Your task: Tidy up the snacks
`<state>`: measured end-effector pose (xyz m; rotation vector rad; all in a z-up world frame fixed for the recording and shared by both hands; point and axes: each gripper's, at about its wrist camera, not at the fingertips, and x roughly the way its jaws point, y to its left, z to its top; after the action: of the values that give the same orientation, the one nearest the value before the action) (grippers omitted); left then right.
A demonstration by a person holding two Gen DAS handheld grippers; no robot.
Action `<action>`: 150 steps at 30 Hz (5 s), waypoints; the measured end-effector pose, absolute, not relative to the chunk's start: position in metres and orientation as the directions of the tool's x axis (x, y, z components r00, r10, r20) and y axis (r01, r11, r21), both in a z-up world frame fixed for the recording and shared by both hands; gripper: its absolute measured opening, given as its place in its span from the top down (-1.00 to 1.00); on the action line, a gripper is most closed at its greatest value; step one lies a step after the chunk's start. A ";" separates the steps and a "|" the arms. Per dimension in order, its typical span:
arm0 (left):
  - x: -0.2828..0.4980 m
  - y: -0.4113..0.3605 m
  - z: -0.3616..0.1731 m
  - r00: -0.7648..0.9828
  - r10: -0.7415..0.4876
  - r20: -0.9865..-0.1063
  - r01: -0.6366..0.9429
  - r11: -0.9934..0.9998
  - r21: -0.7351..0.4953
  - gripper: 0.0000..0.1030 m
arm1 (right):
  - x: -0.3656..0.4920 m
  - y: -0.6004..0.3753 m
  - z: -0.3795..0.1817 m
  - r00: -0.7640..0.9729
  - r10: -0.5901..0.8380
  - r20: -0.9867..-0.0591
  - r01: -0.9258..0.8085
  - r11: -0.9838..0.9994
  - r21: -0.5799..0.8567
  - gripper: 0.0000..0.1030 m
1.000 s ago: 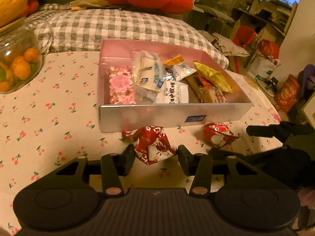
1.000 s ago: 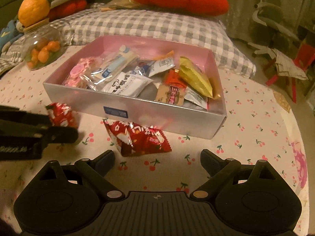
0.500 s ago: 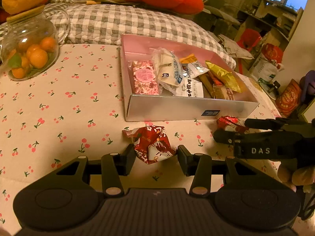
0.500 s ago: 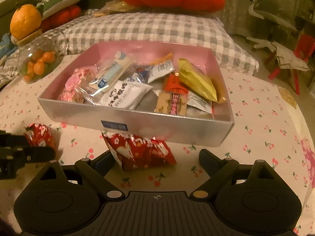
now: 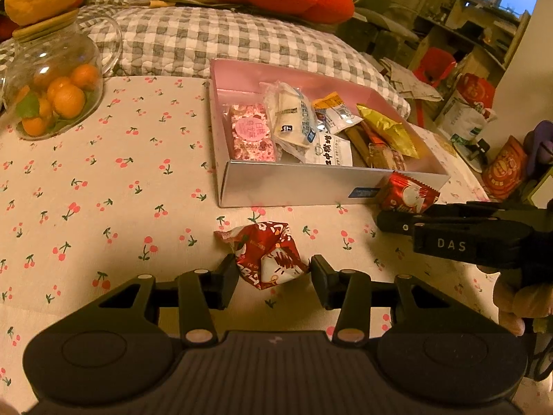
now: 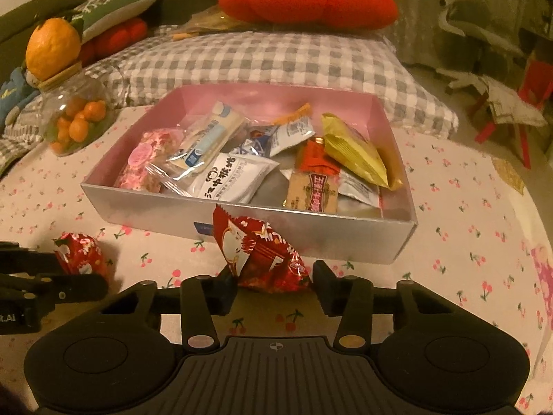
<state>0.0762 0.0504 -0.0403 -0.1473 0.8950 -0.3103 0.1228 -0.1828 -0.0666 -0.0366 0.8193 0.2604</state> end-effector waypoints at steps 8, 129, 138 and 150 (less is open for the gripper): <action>0.068 0.052 -0.037 0.583 -0.331 -0.742 0.210 0.943 -0.256 0.26 | 0.111 -0.195 -0.063 0.610 0.260 -0.748 -0.235 0.962 0.142 0.82; 0.162 -0.005 0.015 0.664 -0.137 -0.735 0.192 0.981 -0.009 -0.56 | 0.150 -0.220 0.013 0.718 0.317 -0.620 -0.129 0.936 0.329 -0.49; 0.123 0.006 0.014 0.649 -0.112 -0.753 0.174 0.985 0.004 -0.75 | 0.121 -0.203 0.027 0.723 0.262 -0.639 -0.162 0.964 0.212 -0.62; 0.078 0.015 0.018 0.629 -0.081 -0.773 0.121 0.993 -0.006 -0.96 | 0.082 -0.190 0.029 0.691 0.215 -0.691 -0.148 0.977 0.156 -0.70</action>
<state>0.0780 0.0151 0.0184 0.0481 0.8835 -0.1157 0.0823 -0.1904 0.0292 0.0906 0.7829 0.2031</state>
